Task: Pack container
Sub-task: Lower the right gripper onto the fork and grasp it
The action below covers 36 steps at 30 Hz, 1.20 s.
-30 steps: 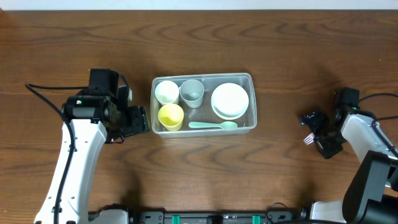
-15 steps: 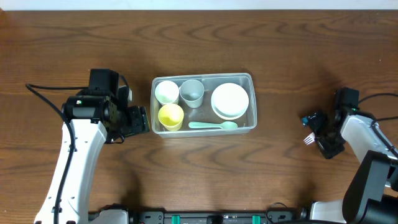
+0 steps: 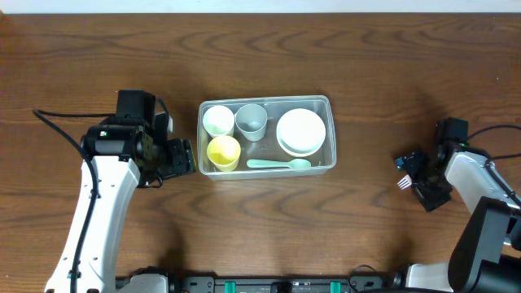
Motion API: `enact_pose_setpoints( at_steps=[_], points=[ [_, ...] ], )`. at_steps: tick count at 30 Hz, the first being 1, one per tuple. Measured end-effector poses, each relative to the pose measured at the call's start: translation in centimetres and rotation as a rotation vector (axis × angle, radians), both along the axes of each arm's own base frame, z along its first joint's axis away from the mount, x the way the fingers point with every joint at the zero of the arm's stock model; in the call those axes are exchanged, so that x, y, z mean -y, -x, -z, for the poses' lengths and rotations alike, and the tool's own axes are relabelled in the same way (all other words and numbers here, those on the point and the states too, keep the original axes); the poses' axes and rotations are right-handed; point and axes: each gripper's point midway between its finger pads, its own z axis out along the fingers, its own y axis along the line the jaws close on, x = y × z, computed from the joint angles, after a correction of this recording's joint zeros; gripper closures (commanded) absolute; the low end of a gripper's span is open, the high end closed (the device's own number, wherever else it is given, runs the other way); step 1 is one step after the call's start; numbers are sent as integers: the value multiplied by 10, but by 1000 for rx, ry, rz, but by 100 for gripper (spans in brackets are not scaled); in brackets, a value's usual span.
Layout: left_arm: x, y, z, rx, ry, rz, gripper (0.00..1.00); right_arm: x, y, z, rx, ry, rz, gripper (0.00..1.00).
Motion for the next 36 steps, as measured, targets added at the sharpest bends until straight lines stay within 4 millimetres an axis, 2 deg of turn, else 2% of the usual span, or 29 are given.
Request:
enact_pose_setpoints(
  at_steps=[6, 9, 14, 19, 29, 36],
  points=[
    [0, 0, 0, 0, 0, 0, 25, 1, 1, 0, -2, 4, 5, 9],
    [0, 0, 0, 0, 0, 0, 25, 1, 2, 0, -6, 6, 6, 20],
    [0, 0, 0, 0, 0, 0, 25, 1, 2, 1, -7, 6, 22, 45],
    [0, 0, 0, 0, 0, 0, 25, 1, 3, 1, -8, 7, 18, 60],
    [0, 0, 0, 0, 0, 0, 25, 1, 3, 1, -10, 6, 20, 73],
    [0, 0, 0, 0, 0, 0, 25, 1, 3, 1, -9, 7, 21, 76]
  ],
)
